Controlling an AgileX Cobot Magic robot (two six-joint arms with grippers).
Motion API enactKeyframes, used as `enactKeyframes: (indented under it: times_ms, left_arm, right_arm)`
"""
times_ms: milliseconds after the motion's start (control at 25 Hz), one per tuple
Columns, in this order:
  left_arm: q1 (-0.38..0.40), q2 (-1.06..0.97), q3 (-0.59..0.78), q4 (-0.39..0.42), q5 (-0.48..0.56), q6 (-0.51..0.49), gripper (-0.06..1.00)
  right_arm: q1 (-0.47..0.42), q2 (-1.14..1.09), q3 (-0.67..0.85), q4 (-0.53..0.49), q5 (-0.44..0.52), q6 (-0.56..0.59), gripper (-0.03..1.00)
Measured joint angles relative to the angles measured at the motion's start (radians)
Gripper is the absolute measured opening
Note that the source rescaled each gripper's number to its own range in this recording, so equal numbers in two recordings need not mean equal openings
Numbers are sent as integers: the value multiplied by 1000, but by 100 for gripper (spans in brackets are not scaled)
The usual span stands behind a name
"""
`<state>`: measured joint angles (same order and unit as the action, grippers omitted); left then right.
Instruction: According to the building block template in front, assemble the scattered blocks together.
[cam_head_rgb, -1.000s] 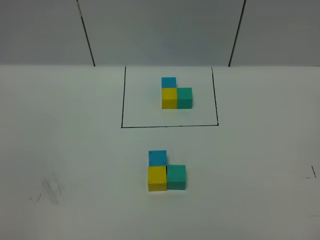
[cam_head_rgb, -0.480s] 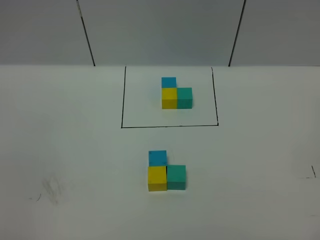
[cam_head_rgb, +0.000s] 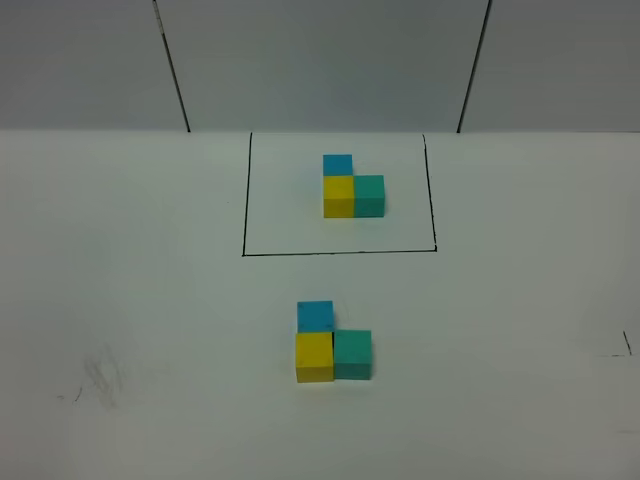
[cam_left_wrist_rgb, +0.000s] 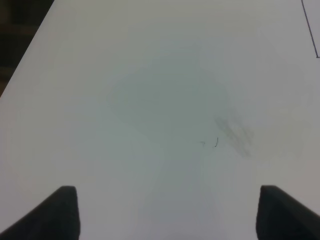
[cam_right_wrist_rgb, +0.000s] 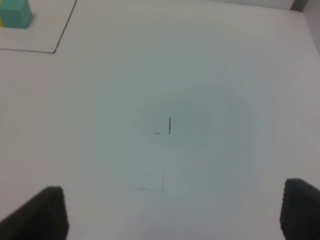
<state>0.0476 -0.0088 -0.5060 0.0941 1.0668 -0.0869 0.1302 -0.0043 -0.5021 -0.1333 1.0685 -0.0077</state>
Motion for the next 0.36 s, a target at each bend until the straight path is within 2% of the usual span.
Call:
enactKeyframes:
  times_ms: [360]
  left_arm:
    - [0, 0, 0, 0, 0, 0, 58]
  right_arm:
    - [-20, 0, 0, 0, 0, 0, 79]
